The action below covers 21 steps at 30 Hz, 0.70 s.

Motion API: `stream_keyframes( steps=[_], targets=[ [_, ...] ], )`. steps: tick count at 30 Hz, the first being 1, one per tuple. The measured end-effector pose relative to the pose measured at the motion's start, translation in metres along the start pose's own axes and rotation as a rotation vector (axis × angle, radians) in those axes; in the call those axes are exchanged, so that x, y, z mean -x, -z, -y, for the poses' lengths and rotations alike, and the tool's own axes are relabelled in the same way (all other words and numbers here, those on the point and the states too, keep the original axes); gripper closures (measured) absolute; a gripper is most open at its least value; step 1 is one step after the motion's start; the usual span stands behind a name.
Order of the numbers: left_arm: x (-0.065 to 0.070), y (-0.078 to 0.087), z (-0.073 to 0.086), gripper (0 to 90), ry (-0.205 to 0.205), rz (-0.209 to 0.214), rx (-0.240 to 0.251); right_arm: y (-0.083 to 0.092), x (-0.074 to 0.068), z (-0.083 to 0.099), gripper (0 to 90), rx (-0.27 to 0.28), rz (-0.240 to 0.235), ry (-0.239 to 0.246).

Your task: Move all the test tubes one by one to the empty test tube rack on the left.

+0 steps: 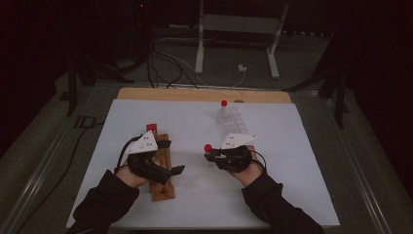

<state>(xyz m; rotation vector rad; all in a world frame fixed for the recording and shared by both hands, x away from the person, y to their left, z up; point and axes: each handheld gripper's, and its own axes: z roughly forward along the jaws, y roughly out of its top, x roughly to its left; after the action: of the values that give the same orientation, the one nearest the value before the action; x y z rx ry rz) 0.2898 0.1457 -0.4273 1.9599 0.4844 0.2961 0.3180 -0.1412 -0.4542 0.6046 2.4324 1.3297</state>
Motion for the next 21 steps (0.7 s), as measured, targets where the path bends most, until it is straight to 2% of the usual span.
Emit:
stream_keyframes(
  steps=[4,6,8,9,16,21],
  targets=[
    [0.004,-0.008,-0.005,8.1,-0.018,0.025,-0.008,-0.003,-0.007,0.003,75.3,-0.002,-0.021,0.004],
    [0.007,-0.01,-0.007,15.7,-0.033,0.035,-0.002,-0.004,-0.009,0.004,75.3,-0.003,-0.028,0.006],
    [0.008,-0.013,-0.009,18.1,-0.041,0.043,-0.005,-0.004,-0.01,0.003,75.3,-0.004,-0.033,0.007],
    [0.008,-0.014,-0.01,22.5,-0.046,0.046,-0.003,-0.004,-0.011,0.003,75.2,-0.003,-0.036,0.008],
    [0.011,-0.027,-0.016,43.0,-0.063,0.031,-0.013,-0.005,-0.017,0.0,75.3,-0.007,-0.048,0.022],
    [0.014,-0.037,-0.02,51.9,-0.083,0.027,-0.017,-0.006,-0.02,-0.004,75.3,-0.006,-0.057,0.029]
  ],
)
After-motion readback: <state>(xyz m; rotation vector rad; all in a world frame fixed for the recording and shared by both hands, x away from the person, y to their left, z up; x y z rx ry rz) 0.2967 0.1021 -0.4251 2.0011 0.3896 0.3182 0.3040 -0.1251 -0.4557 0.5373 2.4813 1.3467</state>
